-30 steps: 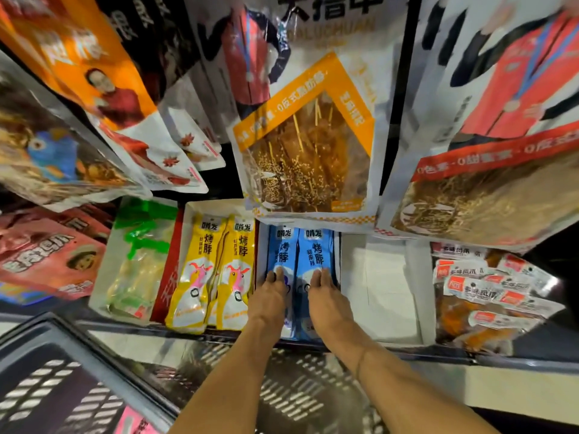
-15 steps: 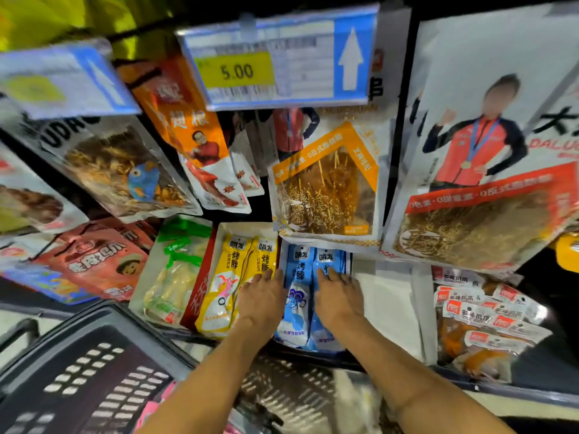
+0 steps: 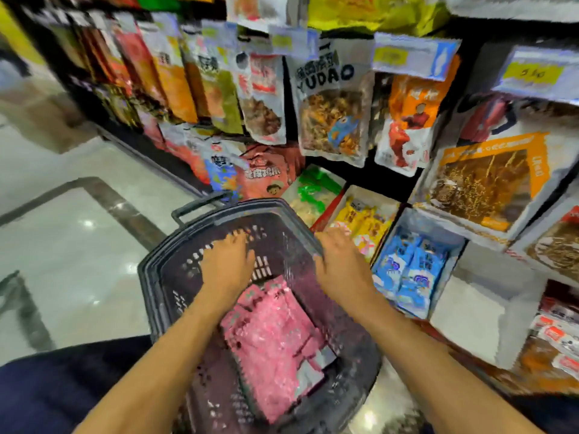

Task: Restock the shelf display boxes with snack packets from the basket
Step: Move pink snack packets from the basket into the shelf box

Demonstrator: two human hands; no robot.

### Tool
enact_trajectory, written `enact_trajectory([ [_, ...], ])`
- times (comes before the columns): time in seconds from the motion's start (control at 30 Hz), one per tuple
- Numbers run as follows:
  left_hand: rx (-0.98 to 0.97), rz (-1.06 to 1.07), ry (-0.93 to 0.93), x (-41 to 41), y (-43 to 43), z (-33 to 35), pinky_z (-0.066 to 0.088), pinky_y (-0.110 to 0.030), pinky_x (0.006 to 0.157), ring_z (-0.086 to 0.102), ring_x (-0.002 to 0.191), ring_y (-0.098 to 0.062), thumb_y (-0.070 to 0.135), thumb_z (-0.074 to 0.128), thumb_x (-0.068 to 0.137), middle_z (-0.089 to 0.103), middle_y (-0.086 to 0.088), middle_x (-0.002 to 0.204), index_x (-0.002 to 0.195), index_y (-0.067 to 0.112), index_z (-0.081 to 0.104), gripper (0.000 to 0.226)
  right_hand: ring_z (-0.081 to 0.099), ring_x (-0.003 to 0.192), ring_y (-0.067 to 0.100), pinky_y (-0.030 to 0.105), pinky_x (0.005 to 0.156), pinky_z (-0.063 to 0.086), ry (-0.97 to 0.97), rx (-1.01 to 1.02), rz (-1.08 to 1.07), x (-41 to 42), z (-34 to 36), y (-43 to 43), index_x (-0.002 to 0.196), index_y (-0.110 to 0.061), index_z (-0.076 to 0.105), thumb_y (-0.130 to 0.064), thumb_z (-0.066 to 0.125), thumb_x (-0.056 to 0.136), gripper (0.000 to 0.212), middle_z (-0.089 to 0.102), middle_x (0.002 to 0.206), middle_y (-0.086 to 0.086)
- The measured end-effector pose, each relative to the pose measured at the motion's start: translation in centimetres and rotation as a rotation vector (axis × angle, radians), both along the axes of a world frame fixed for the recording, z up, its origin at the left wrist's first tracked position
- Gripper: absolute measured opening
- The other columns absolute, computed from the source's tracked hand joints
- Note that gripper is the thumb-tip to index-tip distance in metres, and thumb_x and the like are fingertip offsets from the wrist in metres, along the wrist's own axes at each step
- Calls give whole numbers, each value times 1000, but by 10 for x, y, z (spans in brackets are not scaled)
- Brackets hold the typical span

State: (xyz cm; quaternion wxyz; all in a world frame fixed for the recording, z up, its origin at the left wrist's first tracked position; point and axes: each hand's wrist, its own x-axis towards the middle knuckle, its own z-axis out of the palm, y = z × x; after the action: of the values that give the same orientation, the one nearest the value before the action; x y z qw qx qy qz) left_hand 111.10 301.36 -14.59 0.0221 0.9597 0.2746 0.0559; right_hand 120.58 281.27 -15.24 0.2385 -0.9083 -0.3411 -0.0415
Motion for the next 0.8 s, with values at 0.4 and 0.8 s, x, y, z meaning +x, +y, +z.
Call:
enact_trajectory([
  [0.4,-548,401,175,-58,-40,-142,36,-46,108,40,135,-30,32,51,92,36,-8,150,154,17,15,73,51,121,31,43,95,48,529,-520,60,-51,-112,65,132,-19,47,-24,45,90,42,51,128,8],
  [0.8,-633,652,214,-35,-27,-254,34,-38,111,36,140,-29,35,55,91,31,-15,155,155,4,10,84,28,141,24,32,117,25,531,-635,159,-37,-230,115,148,-18,31,-22,48,91,60,35,151,6],
])
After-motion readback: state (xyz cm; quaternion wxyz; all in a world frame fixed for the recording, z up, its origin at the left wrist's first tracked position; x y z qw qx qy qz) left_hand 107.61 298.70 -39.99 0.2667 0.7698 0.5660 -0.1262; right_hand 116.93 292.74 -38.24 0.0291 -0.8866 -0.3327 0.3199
